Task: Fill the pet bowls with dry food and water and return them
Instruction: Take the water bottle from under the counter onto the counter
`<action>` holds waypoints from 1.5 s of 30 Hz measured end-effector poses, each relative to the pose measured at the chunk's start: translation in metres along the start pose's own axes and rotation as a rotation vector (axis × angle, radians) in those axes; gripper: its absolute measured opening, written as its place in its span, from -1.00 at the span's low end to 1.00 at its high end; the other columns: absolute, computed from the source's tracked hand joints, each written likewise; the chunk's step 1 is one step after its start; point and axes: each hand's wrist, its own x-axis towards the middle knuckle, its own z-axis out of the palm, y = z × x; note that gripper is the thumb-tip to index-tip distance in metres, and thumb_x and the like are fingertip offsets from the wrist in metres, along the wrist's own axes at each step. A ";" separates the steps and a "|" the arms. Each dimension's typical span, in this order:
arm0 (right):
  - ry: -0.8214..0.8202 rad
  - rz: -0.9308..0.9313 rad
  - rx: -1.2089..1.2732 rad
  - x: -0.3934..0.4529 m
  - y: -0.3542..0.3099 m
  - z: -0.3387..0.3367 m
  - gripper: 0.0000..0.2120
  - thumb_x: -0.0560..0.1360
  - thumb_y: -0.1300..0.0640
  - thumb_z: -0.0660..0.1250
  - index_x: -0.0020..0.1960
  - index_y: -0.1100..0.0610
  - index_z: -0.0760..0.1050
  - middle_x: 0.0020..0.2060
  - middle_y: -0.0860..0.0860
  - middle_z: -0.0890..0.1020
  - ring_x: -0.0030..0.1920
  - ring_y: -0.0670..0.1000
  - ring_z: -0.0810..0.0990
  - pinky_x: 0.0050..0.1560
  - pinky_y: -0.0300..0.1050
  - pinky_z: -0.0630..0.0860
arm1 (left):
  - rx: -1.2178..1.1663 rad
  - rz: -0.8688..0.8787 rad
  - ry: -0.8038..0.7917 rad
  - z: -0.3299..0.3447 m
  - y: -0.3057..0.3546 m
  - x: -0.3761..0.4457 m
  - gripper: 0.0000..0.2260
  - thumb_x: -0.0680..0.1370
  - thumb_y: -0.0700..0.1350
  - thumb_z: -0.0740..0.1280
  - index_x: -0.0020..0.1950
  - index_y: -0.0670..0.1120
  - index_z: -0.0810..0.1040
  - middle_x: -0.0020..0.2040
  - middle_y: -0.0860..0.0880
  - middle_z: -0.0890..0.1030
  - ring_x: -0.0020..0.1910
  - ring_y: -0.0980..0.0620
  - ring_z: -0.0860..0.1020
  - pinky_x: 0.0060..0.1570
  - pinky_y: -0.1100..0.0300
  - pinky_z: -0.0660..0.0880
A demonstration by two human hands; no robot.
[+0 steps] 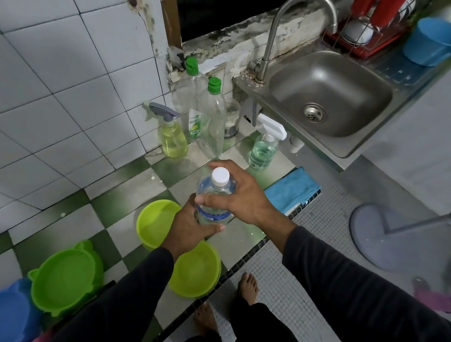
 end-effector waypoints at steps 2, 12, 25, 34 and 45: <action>-0.021 0.013 -0.029 0.000 -0.002 -0.003 -0.28 0.25 -0.04 0.68 0.33 -0.03 0.49 0.16 -0.19 0.58 0.21 -0.18 0.56 0.26 -0.20 0.51 | 0.013 0.007 -0.001 -0.001 0.003 -0.002 -0.27 0.33 -0.09 0.69 0.39 0.16 0.43 0.23 0.20 0.65 0.23 0.28 0.58 0.17 0.39 0.52; 0.002 0.111 -0.113 -0.028 0.003 -0.025 -0.31 0.41 -0.15 0.54 0.47 -0.10 0.36 0.30 -0.23 0.51 0.33 -0.21 0.45 0.15 -0.51 0.32 | 0.091 0.050 0.024 -0.025 0.009 -0.023 -0.22 0.46 0.01 0.60 0.58 0.14 0.28 0.49 0.23 0.43 0.48 0.22 0.37 0.37 0.15 0.37; 0.006 0.035 -0.916 -0.088 0.018 -0.037 -0.26 0.57 -0.33 0.19 0.59 0.08 0.18 0.54 0.12 0.32 0.52 0.14 0.26 0.53 0.11 0.19 | 0.619 0.206 0.144 -0.039 0.041 -0.079 -0.31 0.56 0.27 0.37 0.61 0.02 0.31 0.55 0.00 0.38 0.53 0.02 0.31 0.48 0.13 0.27; -0.178 0.054 -1.240 -0.132 0.018 -0.047 -0.23 0.59 -0.33 0.09 0.62 0.10 0.03 0.60 0.19 0.10 0.60 0.22 0.04 0.58 0.23 -0.01 | 1.109 0.072 0.216 -0.018 0.054 -0.135 -0.29 0.59 0.37 0.17 0.66 0.06 0.17 0.64 -0.07 0.24 0.61 -0.16 0.19 0.55 -0.27 0.14; -0.302 -0.144 -1.251 -0.209 0.008 -0.023 -0.27 0.58 -0.27 0.17 0.60 0.12 0.12 0.55 0.21 0.24 0.55 0.23 0.17 0.55 0.21 0.09 | 1.095 -0.026 0.308 0.008 0.033 -0.268 -0.19 0.51 0.51 -0.03 0.57 0.01 0.33 0.52 -0.14 0.42 0.49 -0.21 0.37 0.43 -0.26 0.33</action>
